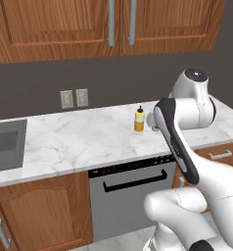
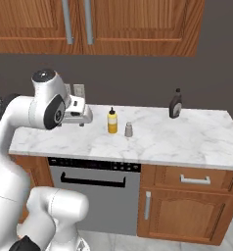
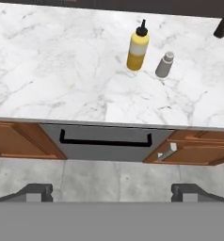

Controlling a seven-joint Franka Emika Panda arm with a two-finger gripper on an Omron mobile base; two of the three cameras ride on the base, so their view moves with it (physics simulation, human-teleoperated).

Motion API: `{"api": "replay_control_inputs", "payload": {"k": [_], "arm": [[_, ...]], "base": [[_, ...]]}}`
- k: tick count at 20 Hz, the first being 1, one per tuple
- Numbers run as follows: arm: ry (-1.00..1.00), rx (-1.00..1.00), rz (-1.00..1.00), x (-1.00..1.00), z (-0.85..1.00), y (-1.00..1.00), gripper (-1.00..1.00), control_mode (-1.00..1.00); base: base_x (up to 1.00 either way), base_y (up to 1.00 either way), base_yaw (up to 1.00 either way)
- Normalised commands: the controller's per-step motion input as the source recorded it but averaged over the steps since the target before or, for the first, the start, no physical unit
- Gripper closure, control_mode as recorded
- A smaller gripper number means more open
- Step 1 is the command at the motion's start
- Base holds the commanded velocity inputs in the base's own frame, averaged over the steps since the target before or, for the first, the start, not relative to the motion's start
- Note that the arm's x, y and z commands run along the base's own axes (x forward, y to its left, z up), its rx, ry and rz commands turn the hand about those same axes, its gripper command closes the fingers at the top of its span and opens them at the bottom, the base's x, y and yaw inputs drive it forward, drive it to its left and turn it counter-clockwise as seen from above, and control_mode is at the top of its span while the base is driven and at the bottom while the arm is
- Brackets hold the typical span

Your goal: Pick the shaker and mustard from the counter and place them in the cabinet.

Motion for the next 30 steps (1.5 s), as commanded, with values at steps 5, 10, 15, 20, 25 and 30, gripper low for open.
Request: {"api": "replay_control_inputs", "payload": {"k": [5, 10, 15, 20, 25, 30], "arm": [[-0.21, -0.01, 0.0, -0.05, -0.34, -0.11, -1.0, -1.0], [-0.09, 0.0, 0.0, 0.08, -0.1, -0.19, -1.0, -1.0], [-0.01, 0.0, 0.0, 0.34, 0.0, -0.12, -1.0, -1.0], [0.0, 0.0, 0.0, 0.25, 0.0, -0.03, -1.0, -1.0], [0.0, 0.0, 0.0, 0.25, 0.0, 0.0, -1.0, -1.0], [0.0, 0.0, 0.0, 0.34, 0.0, -0.09, -1.0, -1.0]], "base": [[0.0, 0.0, 0.0], [0.0, 0.0, 0.0], [0.0, 0.0, 0.0], [0.0, 0.0, 0.0], [0.0, 0.0, 0.0], [0.0, 0.0, 0.0]]}}
